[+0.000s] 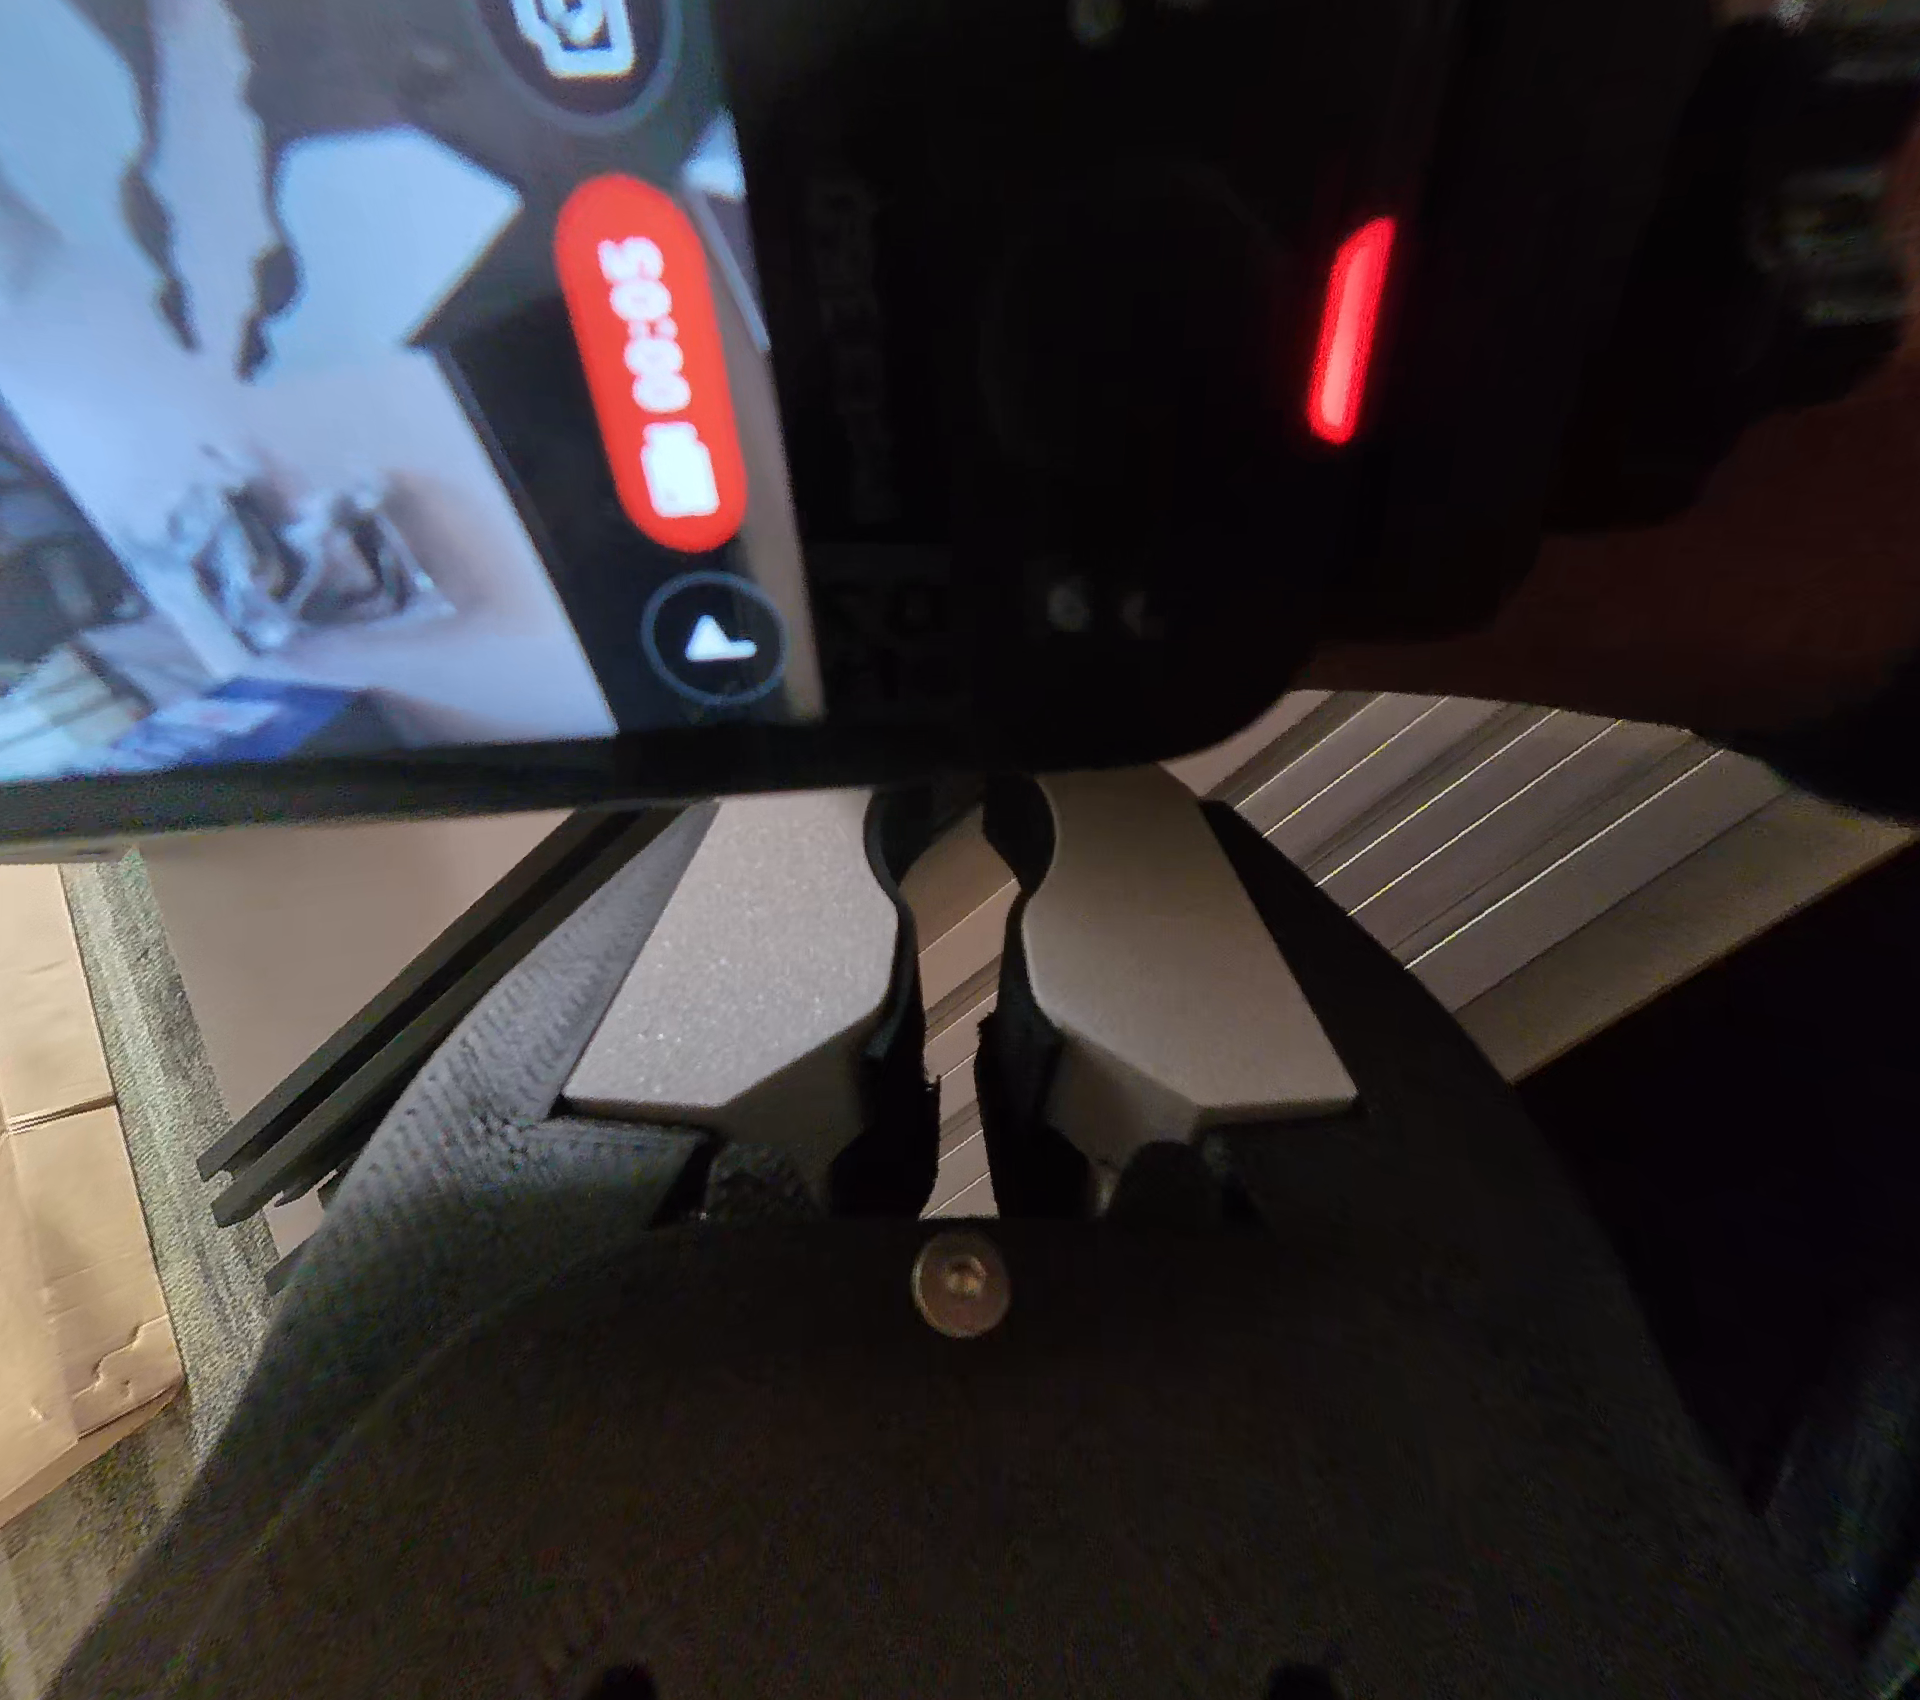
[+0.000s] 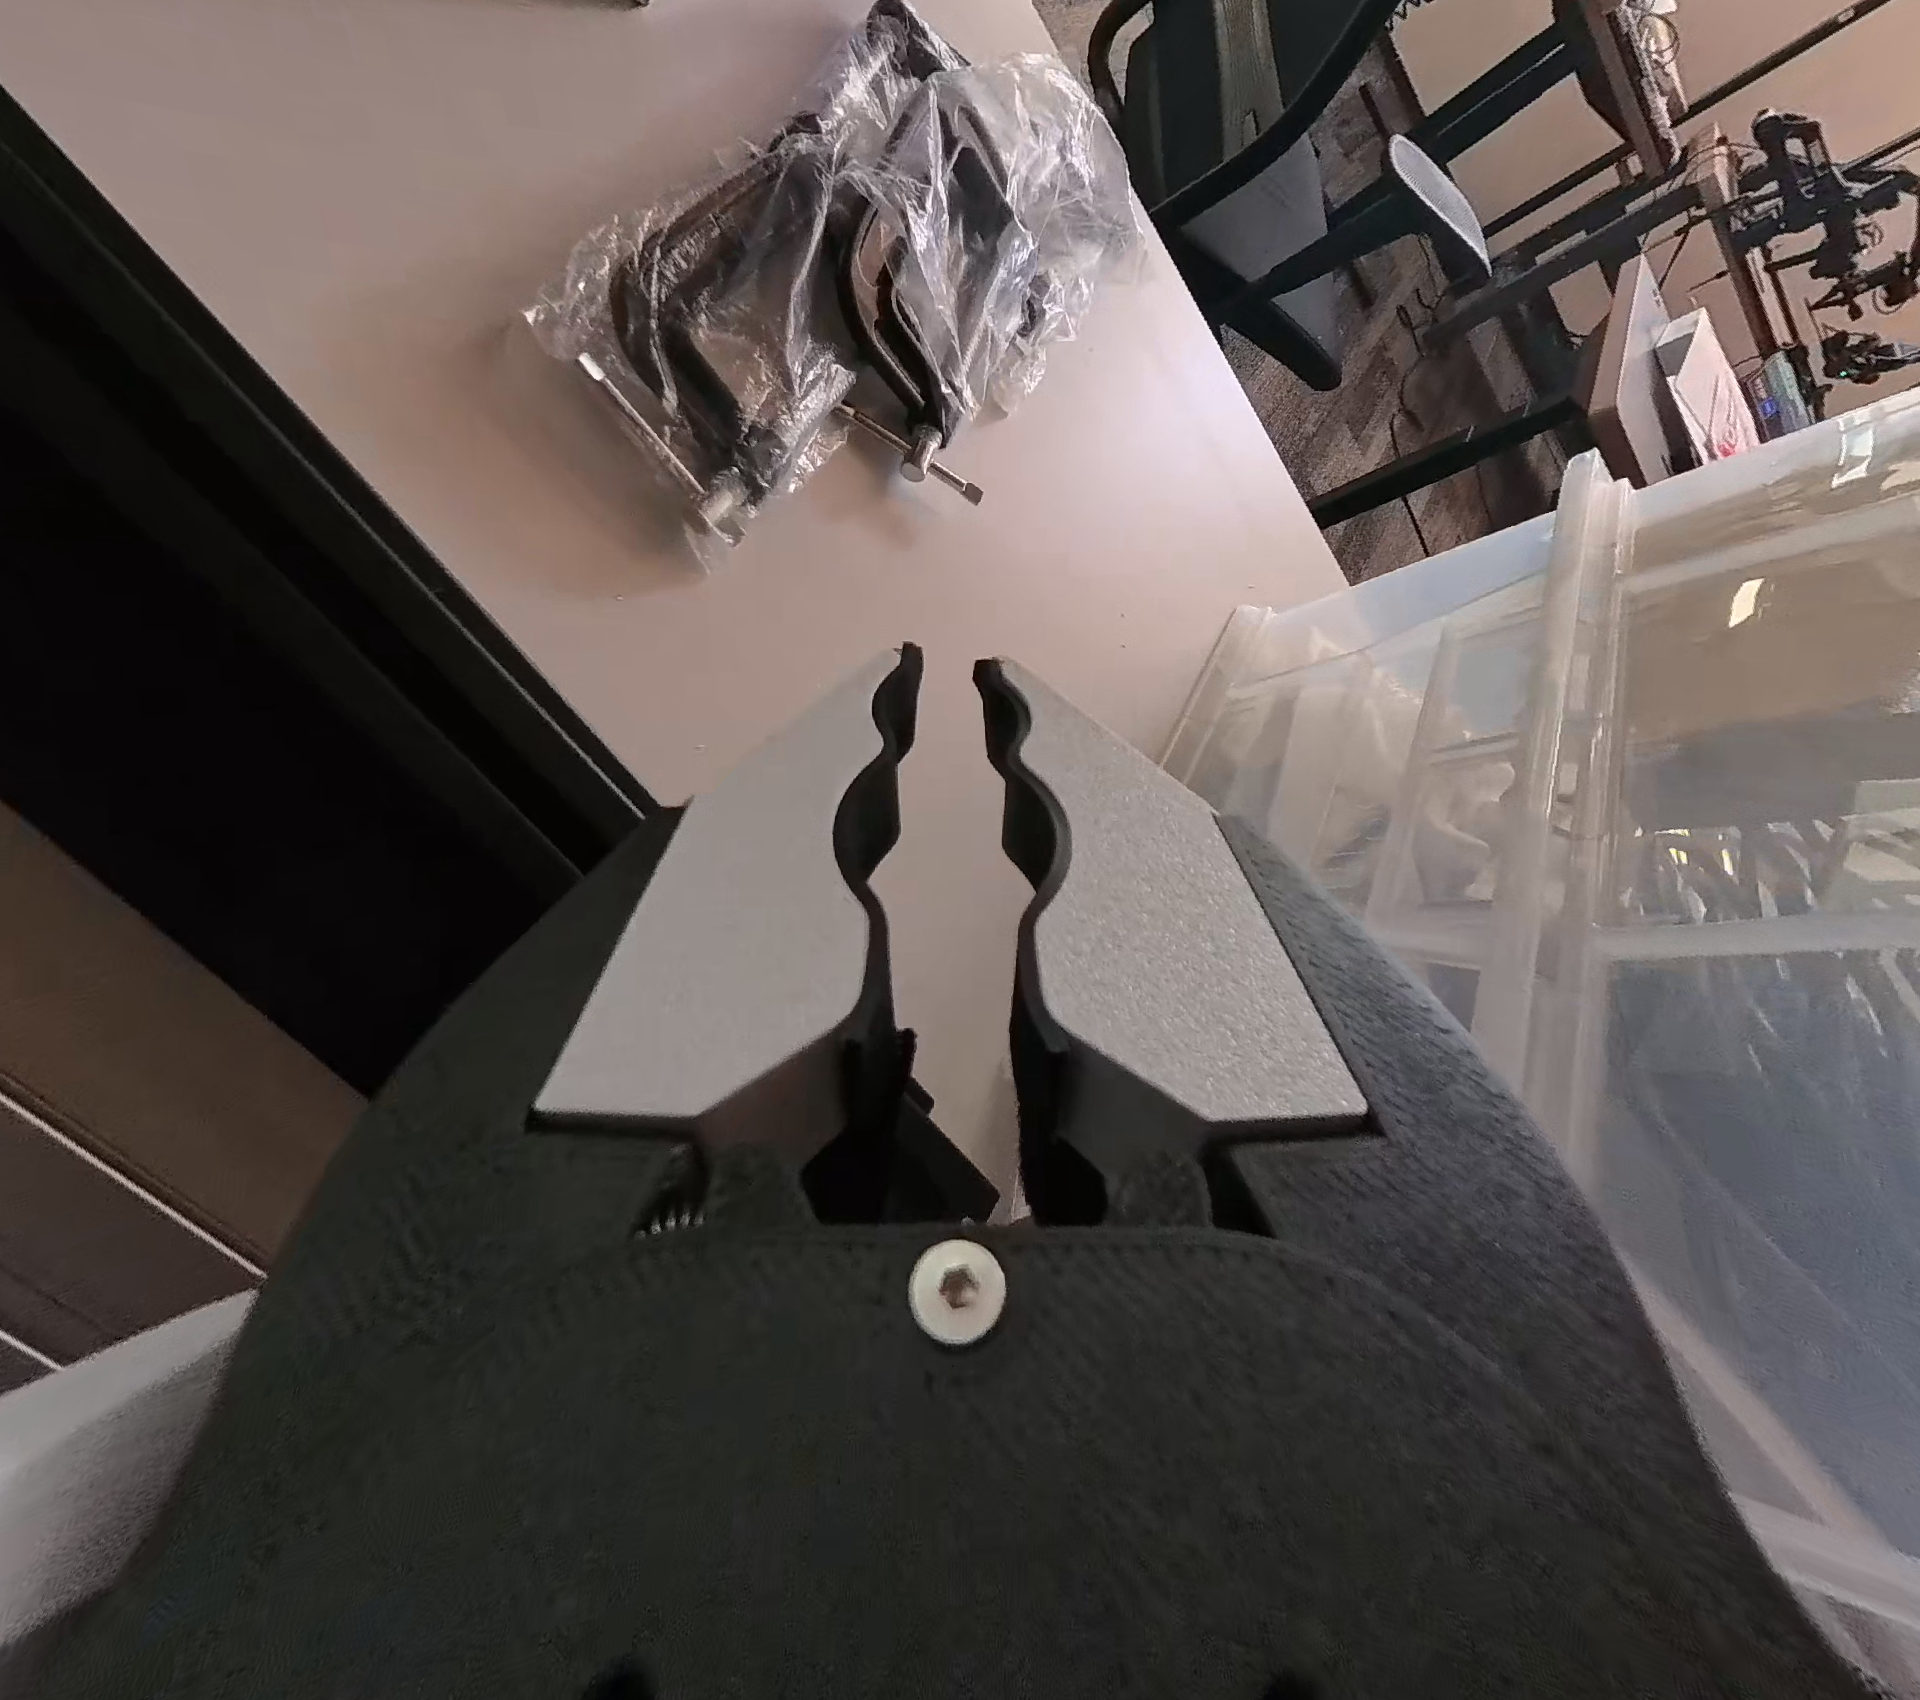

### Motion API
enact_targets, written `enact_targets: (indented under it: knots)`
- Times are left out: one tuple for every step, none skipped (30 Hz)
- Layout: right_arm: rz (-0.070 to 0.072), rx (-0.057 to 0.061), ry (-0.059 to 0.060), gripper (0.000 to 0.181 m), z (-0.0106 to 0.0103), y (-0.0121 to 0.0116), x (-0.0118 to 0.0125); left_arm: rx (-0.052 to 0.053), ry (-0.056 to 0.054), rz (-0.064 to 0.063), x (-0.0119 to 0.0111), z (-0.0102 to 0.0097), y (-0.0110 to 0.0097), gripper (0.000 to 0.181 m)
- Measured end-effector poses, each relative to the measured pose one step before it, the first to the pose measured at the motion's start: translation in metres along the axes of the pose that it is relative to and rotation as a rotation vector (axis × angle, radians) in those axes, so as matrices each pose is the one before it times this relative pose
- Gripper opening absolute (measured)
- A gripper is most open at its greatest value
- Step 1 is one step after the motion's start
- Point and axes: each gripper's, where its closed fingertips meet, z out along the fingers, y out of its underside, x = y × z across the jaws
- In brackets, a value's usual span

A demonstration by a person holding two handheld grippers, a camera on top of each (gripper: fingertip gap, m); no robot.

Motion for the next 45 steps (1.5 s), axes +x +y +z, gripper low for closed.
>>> enact_targets:
  knots:
    - [-0.0007, 0.0002, -0.0002, 0.012, 0.00004, -0.00017, -0.00026, -0.0008, 0.0001, 0.0005, 0.00002, 0.00018, 0.00014, 0.012]
    - [0.0005, 0.0002, -0.0016, 0.012, -0.00005, -0.00023, -0.00034, -0.0002, 0.0005, 0.0004, 0.00007, 0.00006, 0.00009, 0.012]
    - [0.0009, 0.0003, -0.0014, 0.012, 0.00005, -0.00022, -0.00024, 0.0000, 0.0009, -0.0003, 0.00010, 0.00013, 0.00004, 0.012]
    - [-0.0001, 0.0003, 0.0000, 0.012, 0.00010, -0.00015, -0.00002, -0.0007, 0.0002, -0.0003, -0.00021, 0.00015, 0.00016, 0.012]
    - [-0.0003, 0.0003, 0.0001, 0.012, 0.00004, -0.00028, -0.00002, -0.0008, -0.0008, 0.0008, -0.00021, 0.00007, 0.00015, 0.012]
    - [0.0001, 0.0000, 0.0000, 0.012, 0.00012, -0.00014, 0.00012, -0.0004, 0.0010, -0.0003, -0.00008, 0.00015, -0.00003, 0.012]
    - [0.0002, 0.0007, 0.0002, 0.012, 0.00002, -0.00033, 0.00010, 0.0002, 0.0001, -0.0003, -0.00017, 0.00009, 0.00000, 0.012]
    - [0.0005, 0.0011, -0.0003, 0.012, 0.00005, -0.00038, 0.00000, -0.0002, -0.0005, 0.0004, -0.00031, 0.00006, 0.00005, 0.012]
    - [0.0001, 0.0006, -0.0002, 0.012, -0.00007, -0.00027, 0.00001, -0.0003, 0.0007, 0.0003, 0.00005, 0.00008, -0.00006, 0.012]
    - [-0.0002, 0.0004, -0.0006, 0.011, -0.00003, -0.00018, -0.00009, -0.0003, 0.0007, -0.0003, -0.00004, 0.00010, -0.00002, 0.012]
    - [0.0006, 0.0000, -0.0012, 0.012, 0.00008, -0.00011, -0.00025, -0.0005, -0.0004, 0.0004, -0.00024, 0.00008, 0.00002, 0.012]
    - [0.0007, -0.0005, -0.0011, 0.012, 0.00014, 0.00005, -0.00007, -0.0006, 0.0008, -0.0001, -0.00001, 0.00014, 0.00009, 0.012]
    - [0.0006, -0.0008, -0.0007, 0.012, 0.00022, 0.00022, -0.00013, 0.0001, 0.0009, -0.0005, -0.00002, 0.00005, -0.00012, 0.012]
    - [0.0006, -0.0008, -0.0010, 0.012, 0.00031, 0.00017, -0.00013, 0.0003, 0.0002, -0.0001, -0.00007, 0.00001, -0.00013, 0.012]
    - [0.0011, -0.0007, -0.0023, 0.012, 0.00023, 0.00020, -0.00038, 0.0001, 0.0006, -0.0002, -0.00006, 0.00012, -0.00007, 0.012]
    - [0.0033, -0.0017, -0.0059, 0.012, 0.00040, 0.00052, -0.00081, 0.0015, 0.0023, -0.0025, 0.00008, -0.00011, -0.00023, 0.012]
    - [0.0076, -0.0037, -0.0120, 0.012, 0.00100, 0.00118, -0.00157, 0.0037, 0.0046, -0.0084, -0.00009, -0.00030, -0.00017, 0.012]
    - [0.0159, -0.0101, -0.0227, 0.012, 0.00202, 0.00301, -0.00258, 0.0099, 0.0078, -0.0170, -0.00052, -0.00075, -0.00045, 0.012]
    - [0.0306, -0.0176, -0.0372, 0.013, 0.00333, 0.00514, -0.00353, 0.0158, 0.0134, -0.0264, -0.00099, -0.00138, -0.00063, 0.013]
    - [0.0463, -0.0194, -0.0446, 0.020, 0.00463, 0.00632, -0.00272, 0.0180, 0.0179, -0.0363, -0.00197, -0.00196, 0.00032, 0.018]
    - [0.0537, -0.0155, -0.0410, 0.026, 0.00481, 0.00626, -0.00001, 0.0206, 0.0171, -0.0459, -0.00384, -0.00210, 0.00100, 0.027]
    - [0.0599, -0.0102, -0.0426, 0.033, 0.00460, 0.00552, 0.00166, 0.0218, 0.0159, -0.0510, -0.00553, -0.00199, 0.00180, 0.036]
    - [0.0670, -0.0048, -0.0492, 0.038, 0.00397, 0.00382, 0.00224, 0.0203, 0.0157, -0.0528, -0.00688, -0.00181, 0.00232, 0.042]
    - [0.0620, 0.0037, -0.0471, 0.045, 0.00319, 0.00119, 0.00306, 0.0195, 0.0117, -0.0546, -0.00822, -0.00166, 0.00241, 0.045]
    - [0.0481, 0.0133, -0.0409, 0.050, 0.00252, -0.00167, 0.00340, 0.0175, 0.0090, -0.0557, -0.00908, -0.00149, 0.00221, 0.048]
    - [0.0358, 0.0212, -0.0374, 0.054, 0.00206, -0.00413, 0.00275, 0.0157, 0.0122, -0.0517, -0.00842, -0.00137, 0.00152, 0.049]
    - [0.0249, 0.0252, -0.0321, 0.057, 0.00245, -0.00580, 0.00210, 0.0171, 0.0170, -0.0465, -0.00698, -0.00104, 0.00029, 0.050]
    - [0.0181, 0.0246, -0.0303, 0.059, 0.00312, -0.00610, 0.00139, 0.0176, 0.0198, -0.0437, -0.00576, -0.00097, -0.00076, 0.050]
    - [0.0193, 0.0223, -0.0353, 0.060, 0.00391, -0.00633, 0.00022, 0.0149, 0.0220, -0.0400, -0.00465, -0.00045, -0.00133, 0.050]
    - [0.0263, 0.0213, -0.0369, 0.060, 0.00475, -0.00672, 0.00026, 0.0123, 0.0231, -0.0343, -0.00343, -0.00014, -0.00169, 0.050]
    - [0.0338, 0.0190, -0.0287, 0.059, 0.00559, -0.00682, 0.00223, 0.0107, 0.0234, -0.0284, -0.00255, 0.00012, -0.00196, 0.050]
    - [0.0311, 0.0141, -0.0154, 0.057, 0.00665, -0.00664, 0.00466, 0.0091, 0.0203, -0.0239, -0.00219, 0.00032, -0.00203, 0.050]
    - [0.0233, 0.0075, -0.0097, 0.055, 0.00747, -0.00602, 0.00546, 0.0072, 0.0154, -0.0186, -0.00209, 0.00053, -0.00191, 0.050]
    - [0.0171, -0.0027, -0.0014, 0.051, 0.00833, -0.00472, 0.00675, 0.0040, 0.0117, -0.0112, -0.00208, 0.00080, -0.00151, 0.050]
    - [0.0059, -0.0141, 0.0110, 0.049, 0.00896, -0.00283, 0.00806, 0.0005, 0.0077, -0.0049, -0.00206, 0.00110, -0.00101, 0.050]
    - [-0.0012, -0.0197, 0.0085, 0.048, 0.00932, -0.00150, 0.00691, 0.0000, 0.0028, -0.0016, -0.00247, 0.00113, -0.00093, 0.050]
    - [-0.0011, -0.0213, 0.0050, 0.045, 0.00952, -0.00065, 0.00604, 0.0013, 0.0021, -0.0010, -0.00266, 0.00114, -0.00095, 0.050]
    - [-0.0047, -0.0193, 0.0081, 0.043, 0.00939, -0.00016, 0.00614, 0.0005, 0.0051, -0.0026, -0.00227, 0.00129, -0.00054, 0.050]
    - [-0.0104, -0.0164, 0.0110, 0.041, 0.00931, -0.00008, 0.00611, -0.0007, 0.0066, -0.0052, -0.00229, 0.00164, -0.00009, 0.049]
    - [-0.0120, -0.0164, 0.0093, 0.038, 0.00889, 0.00042, 0.00540, -0.0022, 0.0069, -0.0058, -0.00266, 0.00177, 0.00062, 0.049]
    - [-0.0104, -0.0151, 0.0018, 0.036, 0.00852, 0.00042, 0.00360, -0.0036, 0.0042, -0.0064, -0.00330, 0.00183, 0.00105, 0.049]
    - [-0.0085, -0.0117, -0.0053, 0.034, 0.00759, -0.00011, 0.00213, -0.0033, 0.0001, -0.0067, -0.00400, 0.00175, 0.00122, 0.049]
    - [-0.0097, -0.0124, -0.0048, 0.033, 0.00681, 0.00014, 0.00179, -0.0033, -0.0009, -0.0061, -0.00413, 0.00159, 0.00133, 0.049]
    - [-0.0131, -0.0141, -0.0037, 0.033, 0.00631, 0.00052, 0.00139, -0.0039, 0.0006, -0.0067, -0.00373, 0.00135, 0.00172, 0.049]
    - [-0.0128, -0.0143, -0.0064, 0.033, 0.00571, 0.00088, 0.00037, -0.0041, 0.0025, -0.0078, -0.00330, 0.00112, 0.00178, 0.049]
